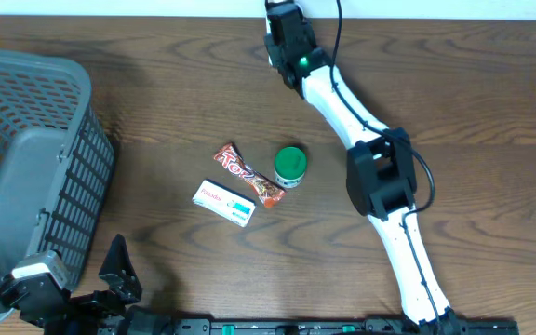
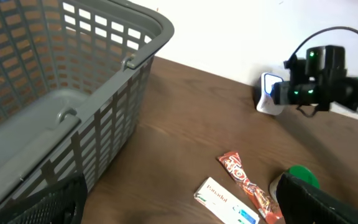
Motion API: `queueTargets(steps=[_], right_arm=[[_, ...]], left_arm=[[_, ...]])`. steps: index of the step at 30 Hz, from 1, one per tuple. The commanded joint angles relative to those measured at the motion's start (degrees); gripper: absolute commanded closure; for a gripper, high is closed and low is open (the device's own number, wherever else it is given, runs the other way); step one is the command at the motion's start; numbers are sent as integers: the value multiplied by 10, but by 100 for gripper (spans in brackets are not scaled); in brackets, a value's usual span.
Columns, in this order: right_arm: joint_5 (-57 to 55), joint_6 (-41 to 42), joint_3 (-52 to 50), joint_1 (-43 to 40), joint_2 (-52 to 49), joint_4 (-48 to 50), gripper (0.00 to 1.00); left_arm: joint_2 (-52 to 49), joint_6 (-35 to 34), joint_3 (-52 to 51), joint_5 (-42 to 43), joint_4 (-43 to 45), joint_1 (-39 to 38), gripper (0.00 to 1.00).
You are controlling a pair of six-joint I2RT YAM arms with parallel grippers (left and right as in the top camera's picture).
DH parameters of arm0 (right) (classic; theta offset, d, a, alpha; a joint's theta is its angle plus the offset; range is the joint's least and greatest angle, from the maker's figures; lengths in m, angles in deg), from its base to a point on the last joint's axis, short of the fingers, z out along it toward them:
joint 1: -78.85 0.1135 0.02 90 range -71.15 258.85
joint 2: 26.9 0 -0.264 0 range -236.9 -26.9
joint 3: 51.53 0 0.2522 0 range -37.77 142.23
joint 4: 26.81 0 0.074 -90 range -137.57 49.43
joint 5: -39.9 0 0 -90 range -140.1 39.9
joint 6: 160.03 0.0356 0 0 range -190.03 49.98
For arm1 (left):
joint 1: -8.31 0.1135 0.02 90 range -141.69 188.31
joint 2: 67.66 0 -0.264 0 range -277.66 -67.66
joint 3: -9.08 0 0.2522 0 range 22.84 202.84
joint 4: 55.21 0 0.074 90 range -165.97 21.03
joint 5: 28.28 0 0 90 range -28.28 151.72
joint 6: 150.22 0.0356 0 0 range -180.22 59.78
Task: Scan the item barcode
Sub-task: 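Hold the orange box under the scanner, turning it to present the barcode, then carry the orange box right and drop it at the table's right edge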
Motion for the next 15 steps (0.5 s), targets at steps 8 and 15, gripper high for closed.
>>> queueTargets(steps=[8,15], right_arm=[[-9,62,2,-46,190,-354,43],[-45,85,-2,-163,189,-572,42]], left_arm=[[0,-1,-1,3,2,0,3],[0,-1,-1,3,2,0,3]])
